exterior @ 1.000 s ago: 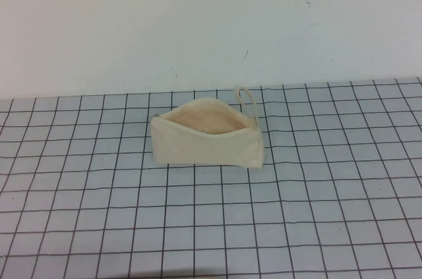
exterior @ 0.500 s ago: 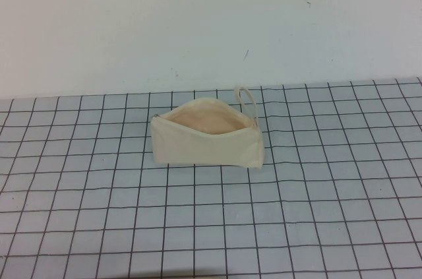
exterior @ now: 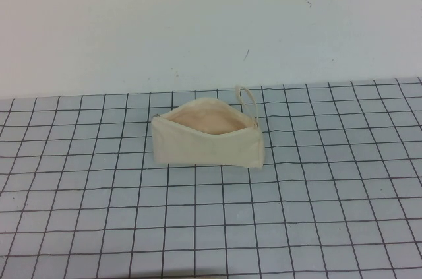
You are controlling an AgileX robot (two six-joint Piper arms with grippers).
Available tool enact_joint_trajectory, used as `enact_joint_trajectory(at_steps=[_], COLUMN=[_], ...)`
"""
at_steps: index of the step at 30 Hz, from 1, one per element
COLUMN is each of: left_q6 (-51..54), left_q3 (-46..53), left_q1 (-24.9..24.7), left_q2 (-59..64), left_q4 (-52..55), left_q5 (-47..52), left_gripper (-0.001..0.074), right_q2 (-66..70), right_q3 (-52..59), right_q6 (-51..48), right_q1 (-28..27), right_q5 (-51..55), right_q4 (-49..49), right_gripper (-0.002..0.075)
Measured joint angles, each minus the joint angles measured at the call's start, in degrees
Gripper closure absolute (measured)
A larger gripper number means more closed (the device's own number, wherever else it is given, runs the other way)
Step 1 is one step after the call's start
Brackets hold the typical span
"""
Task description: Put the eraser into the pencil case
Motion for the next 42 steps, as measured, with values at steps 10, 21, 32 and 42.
enact_joint_trajectory(at_steps=[10,21,32,42], left_q6=[0.0,0.0,0.0,0.0], left_q3=[0.0,0.0,0.0,0.0], left_q1=[0.0,0.0,0.0,0.0], left_q2=[0.0,0.0,0.0,0.0], left_q4=[0.0,0.0,0.0,0.0], left_q5=[0.0,0.0,0.0,0.0], left_gripper=[0.0737,0.0737,0.0737,0.0737], right_q2=[0.0,-6.1,-25.5,-25.8], right_q3=[0.0,3.1,26.3,49.5], right_q6=[0.5,0.5,7.6,21.6], right_q1=[0.0,-1.6,-9.3,-10.3], right_q5=[6.3,7.6,-25.1,-31.4], right_q4=[3.5,3.9,0.3,-1.4], right_gripper=[0.0727,0.0727,0.0727,0.0727])
